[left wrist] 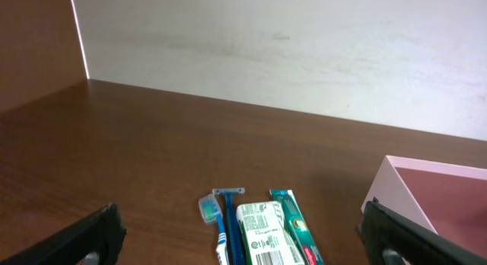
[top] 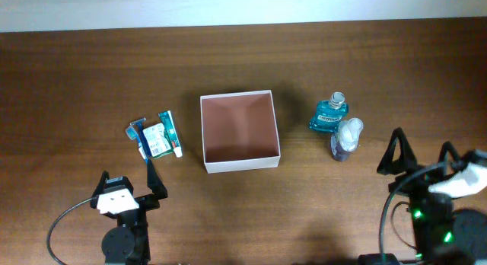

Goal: Pack container
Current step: 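Move the right gripper over the clear foam pump bottle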

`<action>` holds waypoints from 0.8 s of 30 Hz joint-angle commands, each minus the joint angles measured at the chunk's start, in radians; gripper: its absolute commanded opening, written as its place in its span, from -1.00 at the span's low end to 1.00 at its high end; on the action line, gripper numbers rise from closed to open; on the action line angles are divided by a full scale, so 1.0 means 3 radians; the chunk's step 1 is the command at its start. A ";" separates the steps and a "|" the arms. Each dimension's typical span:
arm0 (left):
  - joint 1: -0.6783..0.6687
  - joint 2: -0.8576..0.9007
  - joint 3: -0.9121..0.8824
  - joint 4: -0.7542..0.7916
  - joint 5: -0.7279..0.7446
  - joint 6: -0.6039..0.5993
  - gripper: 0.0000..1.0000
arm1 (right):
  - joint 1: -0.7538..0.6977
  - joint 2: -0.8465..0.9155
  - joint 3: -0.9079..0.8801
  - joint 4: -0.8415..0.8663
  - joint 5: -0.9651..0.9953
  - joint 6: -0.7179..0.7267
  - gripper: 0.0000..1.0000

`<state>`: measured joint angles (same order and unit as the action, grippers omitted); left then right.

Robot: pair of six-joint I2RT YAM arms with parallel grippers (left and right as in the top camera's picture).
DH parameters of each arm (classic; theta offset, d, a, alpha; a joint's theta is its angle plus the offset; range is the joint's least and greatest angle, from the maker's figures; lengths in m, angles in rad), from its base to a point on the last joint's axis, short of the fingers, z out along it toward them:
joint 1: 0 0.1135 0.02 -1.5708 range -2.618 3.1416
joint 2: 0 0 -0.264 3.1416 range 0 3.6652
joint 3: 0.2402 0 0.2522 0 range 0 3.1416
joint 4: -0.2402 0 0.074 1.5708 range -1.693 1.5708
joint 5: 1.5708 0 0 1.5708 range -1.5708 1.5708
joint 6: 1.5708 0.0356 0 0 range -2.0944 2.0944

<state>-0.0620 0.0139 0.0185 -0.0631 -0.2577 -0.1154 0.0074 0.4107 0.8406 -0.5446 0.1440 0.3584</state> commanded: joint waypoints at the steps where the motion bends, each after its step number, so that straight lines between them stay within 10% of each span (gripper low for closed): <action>1: 0.0020 -0.0027 -0.0029 0.0010 0.0027 0.0052 0.99 | 0.0019 0.0813 0.0732 -0.0781 -0.0195 -0.0048 0.98; 9: 0.0020 -0.0027 -0.0029 0.0010 0.0027 0.0052 0.99 | 0.0018 0.2583 0.2241 -0.2380 -0.0261 -0.0048 0.97; 24: 0.0020 -0.0027 -0.0029 0.0011 0.0027 0.0052 0.99 | 0.0019 0.3760 0.2684 -0.2766 -0.0290 -0.0863 0.74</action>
<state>-0.0620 0.0139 0.0181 -0.0631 -0.2577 -0.1154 0.0074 1.5291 1.6207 -1.3636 0.0605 0.2028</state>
